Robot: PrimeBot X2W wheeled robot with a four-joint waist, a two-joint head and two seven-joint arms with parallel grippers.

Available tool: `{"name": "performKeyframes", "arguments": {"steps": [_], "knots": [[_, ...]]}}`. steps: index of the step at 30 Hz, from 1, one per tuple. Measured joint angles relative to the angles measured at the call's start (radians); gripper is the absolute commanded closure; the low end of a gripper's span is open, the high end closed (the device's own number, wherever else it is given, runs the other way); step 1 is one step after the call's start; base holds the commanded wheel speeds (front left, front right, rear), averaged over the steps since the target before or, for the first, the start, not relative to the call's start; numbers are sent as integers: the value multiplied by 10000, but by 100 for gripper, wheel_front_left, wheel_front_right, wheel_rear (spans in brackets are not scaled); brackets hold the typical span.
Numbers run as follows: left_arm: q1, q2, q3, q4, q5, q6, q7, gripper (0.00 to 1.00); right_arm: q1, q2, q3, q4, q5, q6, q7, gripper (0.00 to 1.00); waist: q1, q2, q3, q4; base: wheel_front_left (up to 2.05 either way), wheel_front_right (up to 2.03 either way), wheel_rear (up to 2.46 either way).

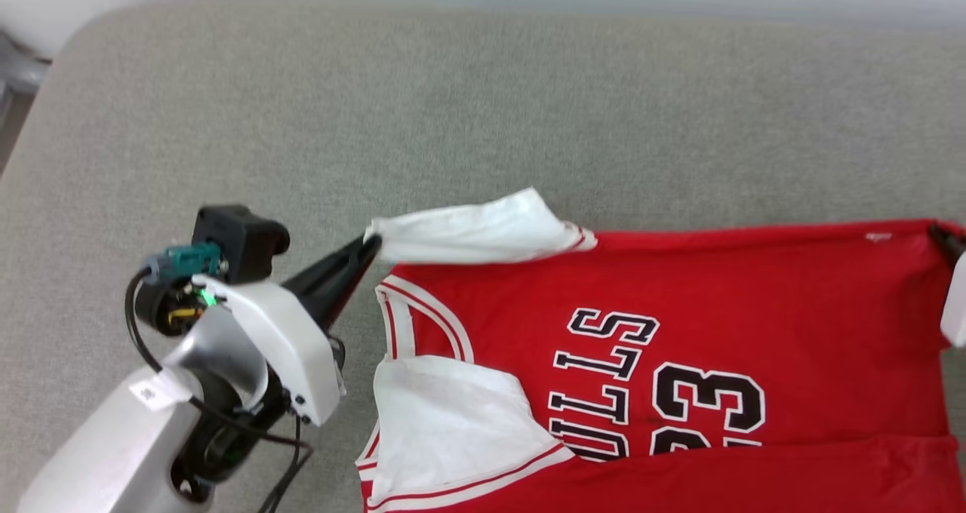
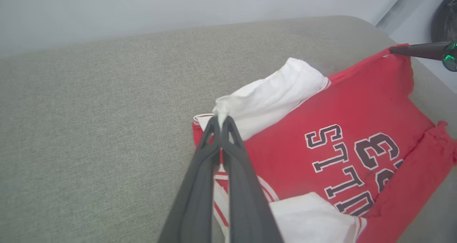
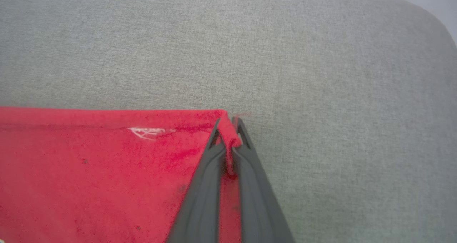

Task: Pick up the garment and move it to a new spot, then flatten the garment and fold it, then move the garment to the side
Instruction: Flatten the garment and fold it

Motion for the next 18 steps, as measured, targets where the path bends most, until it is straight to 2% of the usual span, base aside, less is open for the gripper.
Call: {"name": "performKeyframes", "arguments": {"steps": [10,18], "knots": [[1871,213,-174,-437,-284,460,-267,100,2463,368,-570,-1166,865,0,-1116,100,0,0,-1082,-34,0,0,0],[3279,199,-543,-502,-545,677,-391,100,4537,522,-911,-1971,1407,0,-1072,100,-1,0,-1467,154,0,0,0]]}}
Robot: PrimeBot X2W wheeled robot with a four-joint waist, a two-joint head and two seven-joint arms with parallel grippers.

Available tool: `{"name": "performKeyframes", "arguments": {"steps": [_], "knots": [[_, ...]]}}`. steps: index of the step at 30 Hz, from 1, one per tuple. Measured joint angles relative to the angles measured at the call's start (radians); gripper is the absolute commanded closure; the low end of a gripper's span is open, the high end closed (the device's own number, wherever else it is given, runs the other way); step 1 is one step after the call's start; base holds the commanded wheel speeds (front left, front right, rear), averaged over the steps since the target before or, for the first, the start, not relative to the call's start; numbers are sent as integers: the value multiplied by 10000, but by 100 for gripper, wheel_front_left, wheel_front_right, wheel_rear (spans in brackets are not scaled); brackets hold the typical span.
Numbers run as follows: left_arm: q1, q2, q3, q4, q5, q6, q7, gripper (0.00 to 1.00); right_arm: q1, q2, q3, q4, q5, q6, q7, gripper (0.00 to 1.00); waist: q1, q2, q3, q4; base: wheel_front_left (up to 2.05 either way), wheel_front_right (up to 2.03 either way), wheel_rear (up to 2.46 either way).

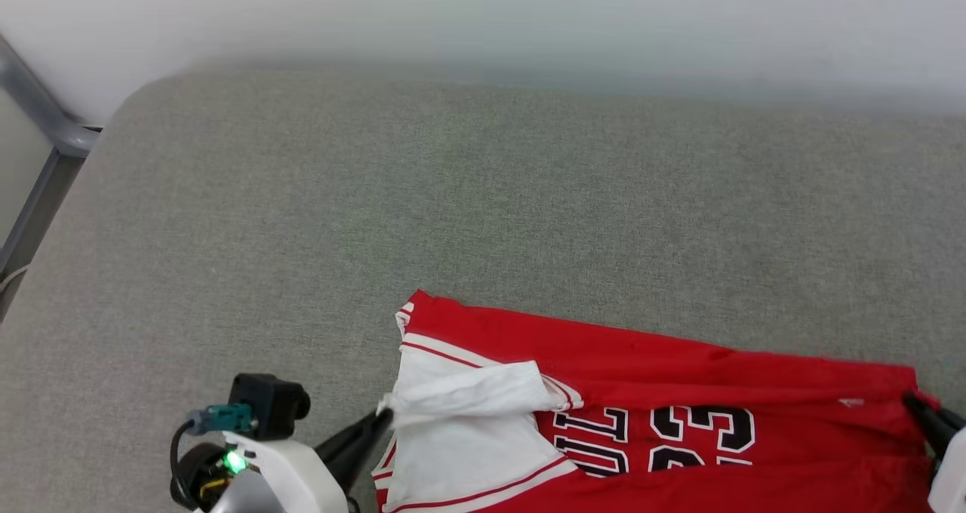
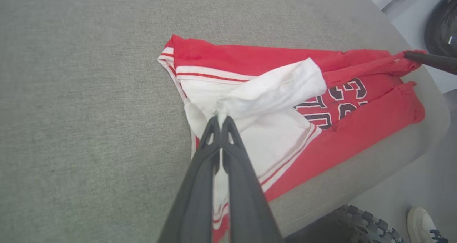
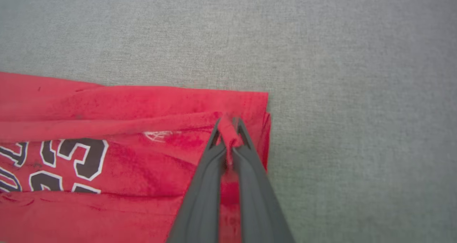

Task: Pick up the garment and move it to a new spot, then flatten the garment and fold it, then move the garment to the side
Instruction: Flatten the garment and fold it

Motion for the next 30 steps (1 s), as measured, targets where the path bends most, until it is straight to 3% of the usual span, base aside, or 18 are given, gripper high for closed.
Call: {"name": "performKeyframes", "arguments": {"steps": [6,11,12,13,14,24,30], "knots": [[478,-63,-173,328,-299,-12,-12,100,837,75,-2,-416,433,-2,462,100,0,0,-69,64,0,0,0],[509,-211,-339,993,-297,-155,-115,100,1130,-297,196,-393,228,-2,571,100,0,0,-12,62,0,0,0],[511,-284,-368,1141,-299,-196,-127,73,1151,-328,253,-330,182,-2,573,97,0,0,-2,61,0,0,0],[511,-336,-428,1266,-291,-226,-151,9,1165,-339,330,-274,184,-2,573,61,0,0,10,59,0,0,0],[511,-370,-483,1396,-276,-251,-163,0,1191,-341,380,-226,188,-2,566,0,0,0,21,60,0,0,0],[511,-468,-265,2151,-121,-410,-1057,0,1296,-267,176,-115,803,-2,616,0,0,0,-259,36,0,0,0],[497,-560,286,1716,81,-8,-2067,0,1308,-332,-15,-704,1026,-2,867,0,1,0,-602,-7,0,0,0]]}}
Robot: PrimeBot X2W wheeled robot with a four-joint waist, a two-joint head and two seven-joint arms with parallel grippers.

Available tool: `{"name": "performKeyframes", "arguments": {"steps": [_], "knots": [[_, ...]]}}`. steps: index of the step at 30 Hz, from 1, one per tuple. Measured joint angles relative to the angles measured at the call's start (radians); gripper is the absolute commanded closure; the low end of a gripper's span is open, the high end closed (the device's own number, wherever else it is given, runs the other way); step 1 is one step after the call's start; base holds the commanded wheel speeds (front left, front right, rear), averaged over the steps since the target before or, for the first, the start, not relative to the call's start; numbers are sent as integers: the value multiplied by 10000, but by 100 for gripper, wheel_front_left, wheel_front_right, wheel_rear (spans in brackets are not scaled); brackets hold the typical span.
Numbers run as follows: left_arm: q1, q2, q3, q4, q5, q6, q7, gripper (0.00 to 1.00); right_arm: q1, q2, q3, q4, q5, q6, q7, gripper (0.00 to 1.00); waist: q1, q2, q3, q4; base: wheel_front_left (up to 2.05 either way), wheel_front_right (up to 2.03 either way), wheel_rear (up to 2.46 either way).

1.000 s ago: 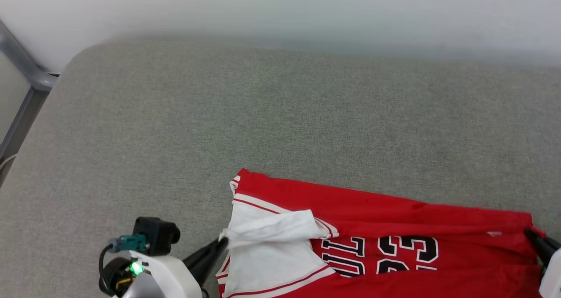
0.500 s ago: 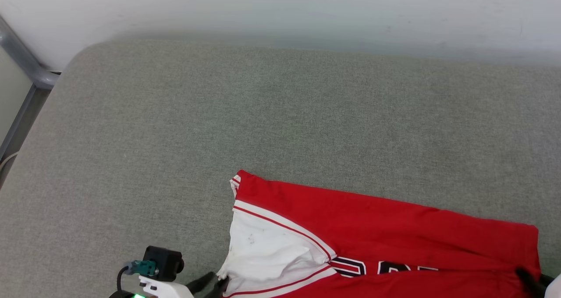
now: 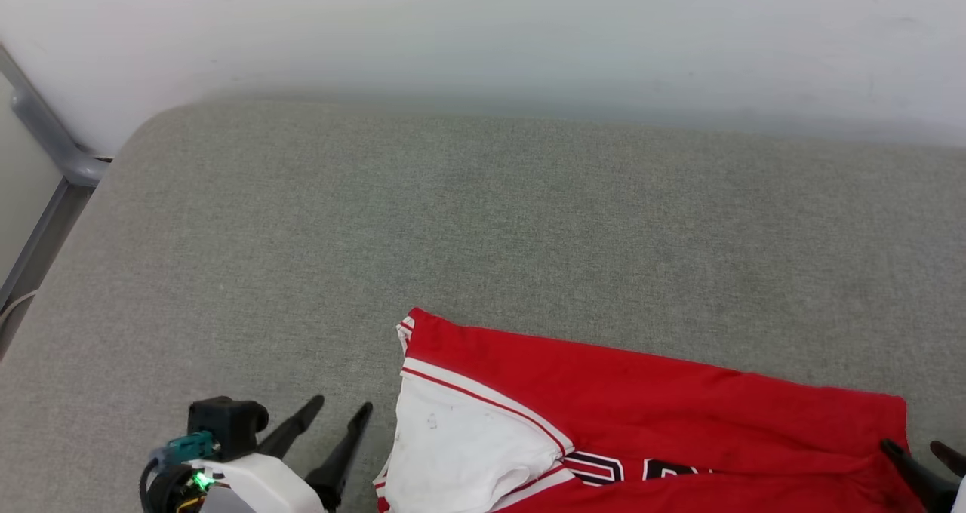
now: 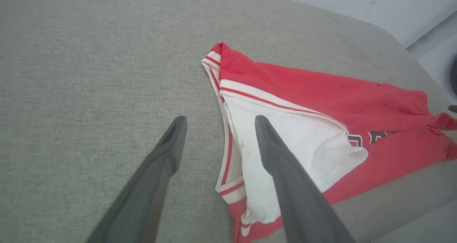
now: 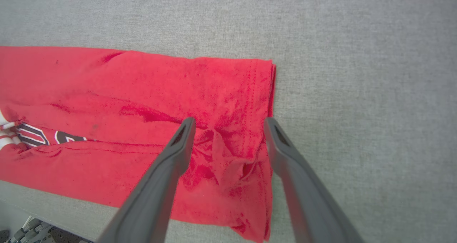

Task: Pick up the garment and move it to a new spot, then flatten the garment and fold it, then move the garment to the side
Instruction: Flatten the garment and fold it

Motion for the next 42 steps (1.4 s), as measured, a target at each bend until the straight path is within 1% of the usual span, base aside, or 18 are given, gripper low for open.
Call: {"name": "performKeyframes", "arguments": {"steps": [3,6,9,12,15,17,18,22,27,30,36,42], "knots": [[-52,-146,408,-276,165,282,-727,0,-20,144,-322,-288,67,0,297,0,0,0,-134,-26,0,0,0],[-77,-284,635,-318,426,491,-1411,0,-46,560,-767,-337,-311,0,759,0,0,0,-198,-62,0,0,0],[-113,-349,721,-176,819,711,-1979,0,-126,1158,-1271,-359,-673,0,1333,0,0,0,-199,-76,0,0,0],[-132,-570,863,-88,978,790,-2420,0,-236,1697,-1758,-422,-1158,0,1847,0,0,0,-153,-80,0,0,0],[-135,-688,1114,123,1352,884,-2698,0,-321,2073,-2094,-405,-1522,0,2199,0,0,0,-50,-76,0,0,0],[-115,-882,1384,203,1406,876,-2790,0,-467,2230,-2339,-249,-1747,0,2286,0,1,0,56,-65,0,0,0],[-105,-972,1494,236,1490,853,-2801,0,-503,2238,-2445,-132,-1864,0,2328,0,1,0,114,-48,0,0,0],[-11,-1233,1967,355,1862,527,-2815,0,-761,2366,-2792,318,-2134,0,2393,0,1,0,401,38,0,0,0],[-21,-1599,2410,558,2307,63,-2815,0,-1070,2353,-2731,880,-2144,-2,2485,0,1,0,742,200,0,0,0],[-28,-1743,2627,725,2474,-188,-2817,0,-1126,2291,-2481,1168,-2027,-4,2598,0,1,0,821,268,0,0,0],[-65,-2017,2911,1009,2742,-527,-2817,0,-1111,2291,-1810,1229,-1294,-23,2817,0,0,-1,791,297,0,0,0],[-67,-2236,3129,1183,2934,-750,-2828,0,-1071,2330,-1381,1254,-1137,-23,2654,0,0,0,739,252,0,0,0]]}}
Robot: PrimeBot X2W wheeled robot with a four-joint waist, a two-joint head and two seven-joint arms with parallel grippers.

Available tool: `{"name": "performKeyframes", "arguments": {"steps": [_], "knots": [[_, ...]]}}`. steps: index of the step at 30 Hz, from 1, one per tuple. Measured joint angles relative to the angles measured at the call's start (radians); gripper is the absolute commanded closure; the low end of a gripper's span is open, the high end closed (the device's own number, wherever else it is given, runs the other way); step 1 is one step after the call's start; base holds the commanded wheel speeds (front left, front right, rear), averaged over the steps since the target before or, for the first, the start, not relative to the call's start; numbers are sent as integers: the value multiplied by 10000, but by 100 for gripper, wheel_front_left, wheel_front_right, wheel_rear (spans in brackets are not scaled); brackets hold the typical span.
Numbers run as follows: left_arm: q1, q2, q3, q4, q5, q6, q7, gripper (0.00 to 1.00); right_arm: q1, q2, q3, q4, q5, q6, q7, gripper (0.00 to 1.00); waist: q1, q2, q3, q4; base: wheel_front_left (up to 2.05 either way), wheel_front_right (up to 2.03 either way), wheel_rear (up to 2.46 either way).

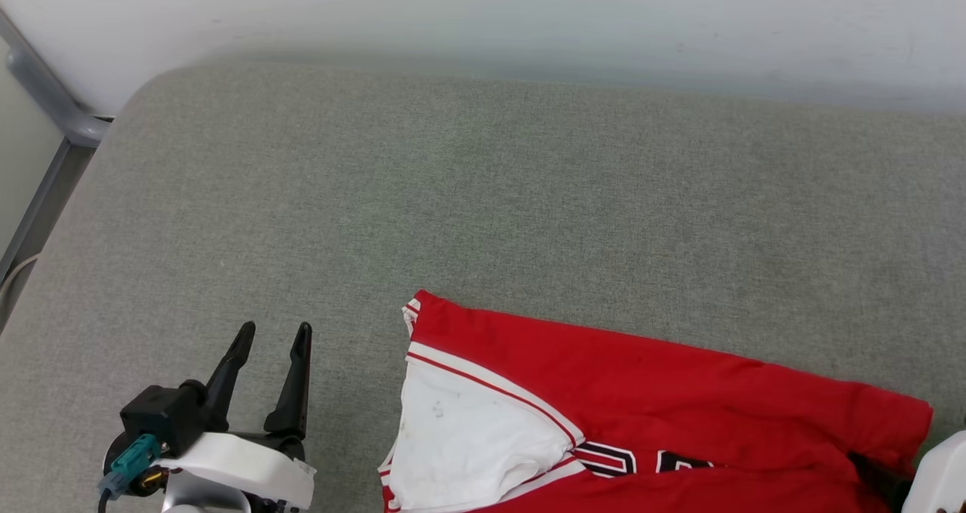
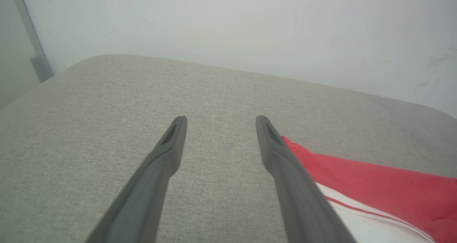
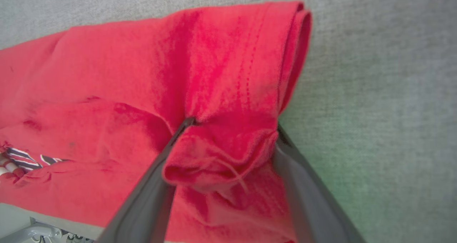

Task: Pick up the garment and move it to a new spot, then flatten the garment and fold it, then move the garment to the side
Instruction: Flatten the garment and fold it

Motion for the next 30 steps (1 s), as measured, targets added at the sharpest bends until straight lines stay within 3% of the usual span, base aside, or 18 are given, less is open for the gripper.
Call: {"name": "performKeyframes", "arguments": {"steps": [2,3,4,5,14,23,30], "knots": [[-1,-63,69,36,48,-88,0,0,-1,-8,67,58,-17,0,-109,0,0,0,22,-16,0,0,0],[-8,-90,113,63,71,-117,0,0,-3,-21,92,92,-50,0,-194,46,0,0,32,-19,0,0,0],[-12,-115,146,88,119,-142,0,0,-3,-33,105,130,-92,0,-313,60,0,-1,39,-20,0,0,0],[-13,-144,182,109,138,-182,0,0,-7,-42,104,178,-125,2,-449,100,0,0,47,-21,0,0,0],[-48,-399,487,297,353,-418,-2,0,-154,-276,-79,412,-320,35,-1440,100,0,0,-56,-67,0,0,0],[-32,-642,658,382,573,-610,-2,0,-389,-1149,-1035,832,-1292,31,-2222,100,1,1,-227,-166,0,0,0],[63,-794,798,497,665,-721,-2,0,-387,-913,-1011,688,-1459,23,-2174,100,1,0,-456,-232,0,0,0]]}}
